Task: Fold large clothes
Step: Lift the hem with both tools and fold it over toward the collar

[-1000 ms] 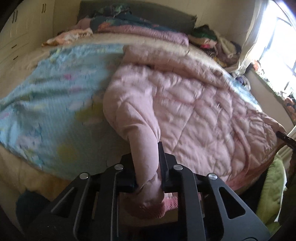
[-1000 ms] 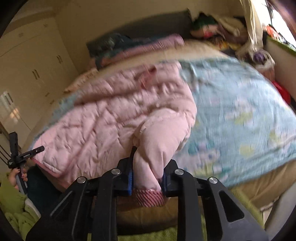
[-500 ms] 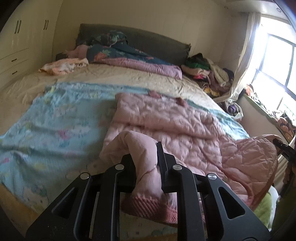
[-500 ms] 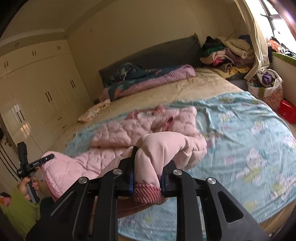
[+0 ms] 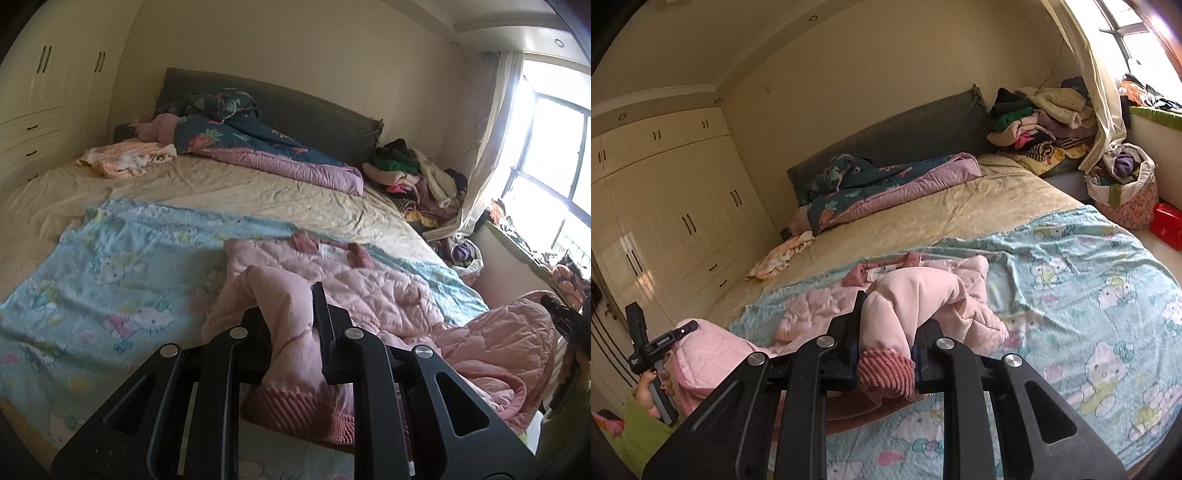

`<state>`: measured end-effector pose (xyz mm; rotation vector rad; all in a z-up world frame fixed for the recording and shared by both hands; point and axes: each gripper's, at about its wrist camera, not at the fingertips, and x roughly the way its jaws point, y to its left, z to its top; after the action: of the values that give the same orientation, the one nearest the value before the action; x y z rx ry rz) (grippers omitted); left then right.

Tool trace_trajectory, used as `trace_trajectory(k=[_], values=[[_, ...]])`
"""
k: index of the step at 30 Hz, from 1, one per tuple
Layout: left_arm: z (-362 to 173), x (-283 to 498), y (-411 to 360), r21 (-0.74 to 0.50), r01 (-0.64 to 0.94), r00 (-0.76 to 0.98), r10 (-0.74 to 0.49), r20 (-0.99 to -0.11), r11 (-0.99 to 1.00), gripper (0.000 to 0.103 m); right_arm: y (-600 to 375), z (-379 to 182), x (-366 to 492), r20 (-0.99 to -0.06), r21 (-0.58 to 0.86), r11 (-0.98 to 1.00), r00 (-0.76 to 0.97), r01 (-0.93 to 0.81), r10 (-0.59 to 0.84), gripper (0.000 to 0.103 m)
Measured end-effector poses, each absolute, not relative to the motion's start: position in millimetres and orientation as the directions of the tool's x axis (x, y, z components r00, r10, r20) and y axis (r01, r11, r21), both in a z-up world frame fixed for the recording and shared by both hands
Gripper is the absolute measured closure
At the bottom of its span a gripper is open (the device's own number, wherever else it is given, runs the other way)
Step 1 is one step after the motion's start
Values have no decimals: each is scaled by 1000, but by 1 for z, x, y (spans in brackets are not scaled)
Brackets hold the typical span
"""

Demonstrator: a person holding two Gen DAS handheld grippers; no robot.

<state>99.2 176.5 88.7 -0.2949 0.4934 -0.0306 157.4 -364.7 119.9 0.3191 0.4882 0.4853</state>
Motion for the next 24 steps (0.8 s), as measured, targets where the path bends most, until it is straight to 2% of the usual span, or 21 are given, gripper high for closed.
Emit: trace_trajectory(k=[24], values=[[118,159,182,-259,-70,901,-50,-431,963,93,-366,140,216,-388,415,858,795,-302,467,85]])
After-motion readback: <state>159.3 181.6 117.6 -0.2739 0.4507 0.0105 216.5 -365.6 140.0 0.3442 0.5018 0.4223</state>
